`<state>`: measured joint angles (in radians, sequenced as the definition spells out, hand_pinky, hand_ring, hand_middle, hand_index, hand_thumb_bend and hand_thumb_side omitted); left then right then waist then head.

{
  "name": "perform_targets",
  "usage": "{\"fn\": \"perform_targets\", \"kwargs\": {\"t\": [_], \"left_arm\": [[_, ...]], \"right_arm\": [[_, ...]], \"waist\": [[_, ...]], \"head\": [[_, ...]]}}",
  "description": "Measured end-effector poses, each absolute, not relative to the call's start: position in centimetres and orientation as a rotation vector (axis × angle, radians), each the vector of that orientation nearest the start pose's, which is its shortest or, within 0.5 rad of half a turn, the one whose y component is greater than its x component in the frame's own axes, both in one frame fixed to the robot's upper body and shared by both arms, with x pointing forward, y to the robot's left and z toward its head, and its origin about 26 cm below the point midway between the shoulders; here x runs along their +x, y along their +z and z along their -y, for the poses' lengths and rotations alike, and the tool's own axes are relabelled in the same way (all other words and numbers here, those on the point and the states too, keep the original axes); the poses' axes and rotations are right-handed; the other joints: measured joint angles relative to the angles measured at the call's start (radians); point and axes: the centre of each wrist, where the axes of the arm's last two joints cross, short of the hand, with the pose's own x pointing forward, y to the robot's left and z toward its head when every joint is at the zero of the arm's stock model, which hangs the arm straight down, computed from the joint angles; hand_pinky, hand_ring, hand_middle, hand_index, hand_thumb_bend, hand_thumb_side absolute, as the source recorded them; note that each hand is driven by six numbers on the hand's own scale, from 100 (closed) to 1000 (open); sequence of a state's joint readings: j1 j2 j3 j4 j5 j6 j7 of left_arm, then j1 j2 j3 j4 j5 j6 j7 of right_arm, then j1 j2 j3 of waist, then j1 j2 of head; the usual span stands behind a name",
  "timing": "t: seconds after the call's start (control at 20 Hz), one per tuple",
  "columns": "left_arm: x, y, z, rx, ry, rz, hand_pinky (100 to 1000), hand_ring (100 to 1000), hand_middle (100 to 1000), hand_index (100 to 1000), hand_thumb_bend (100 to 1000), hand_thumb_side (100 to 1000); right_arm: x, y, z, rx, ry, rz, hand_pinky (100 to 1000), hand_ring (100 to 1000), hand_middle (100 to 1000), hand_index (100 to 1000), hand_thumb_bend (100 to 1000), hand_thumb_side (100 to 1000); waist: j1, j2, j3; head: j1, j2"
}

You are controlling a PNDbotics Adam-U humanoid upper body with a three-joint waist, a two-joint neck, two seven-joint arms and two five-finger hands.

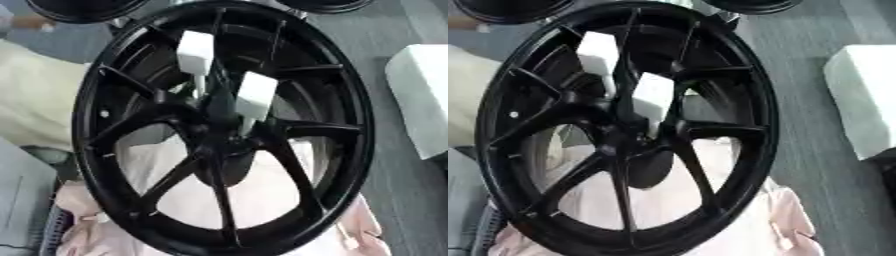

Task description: Pull the pin out of the wheel hub.

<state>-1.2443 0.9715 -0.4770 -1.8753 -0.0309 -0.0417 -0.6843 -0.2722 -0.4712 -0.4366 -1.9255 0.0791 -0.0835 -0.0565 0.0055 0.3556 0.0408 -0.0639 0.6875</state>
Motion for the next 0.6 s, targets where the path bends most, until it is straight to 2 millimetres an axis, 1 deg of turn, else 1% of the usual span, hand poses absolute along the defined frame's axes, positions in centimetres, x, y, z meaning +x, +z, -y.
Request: {"fn": "perform_targets", "kwargs": {"t": [0.15, 0.25, 0.35, 0.5, 0.6], "left_arm": [[28.5, 42.6, -17.5, -0.636, 2.513, -2.11, 737, 703, 744, 828, 100, 767], [28.3, 41.9, -16.8, -0.615, 2.544, -2.095, 745, 716, 767, 840, 100, 756], [28.1, 41.4, -16.4, -0.608, 2.556, -2.101, 756, 725, 777, 847, 100, 728], [27.9, 40.5, -16.1, -0.61, 2.56, -2.147, 748, 721, 771, 844, 100, 690], [27.9, 40.1, -15.9, -0.624, 2.557, -2.188, 745, 719, 765, 844, 100, 684]], "right_arm": [[27.9, 23.5, 39.5, -0.813, 0.144, 2.295, 653, 576, 547, 632, 489, 225], [27.9, 23.5, 39.5, -0.812, 0.148, 2.294, 653, 576, 546, 632, 489, 227], [27.9, 23.5, 39.5, -0.813, 0.153, 2.293, 652, 576, 546, 632, 490, 228], [27.9, 23.4, 39.5, -0.812, 0.159, 2.291, 652, 575, 545, 631, 490, 231], [28.0, 23.4, 39.5, -0.809, 0.163, 2.29, 652, 575, 545, 631, 490, 231]], "waist": [[0.0, 0.0, 0.003], [0.002, 0.0, 0.003], [0.004, 0.0, 0.003], [0.005, 0.001, 0.003], [0.006, 0.001, 0.004]], "head": [[0.001, -0.003], [0.001, -0.003], [0.005, -0.003], [0.01, 0.002], [0.014, 0.006]]}}
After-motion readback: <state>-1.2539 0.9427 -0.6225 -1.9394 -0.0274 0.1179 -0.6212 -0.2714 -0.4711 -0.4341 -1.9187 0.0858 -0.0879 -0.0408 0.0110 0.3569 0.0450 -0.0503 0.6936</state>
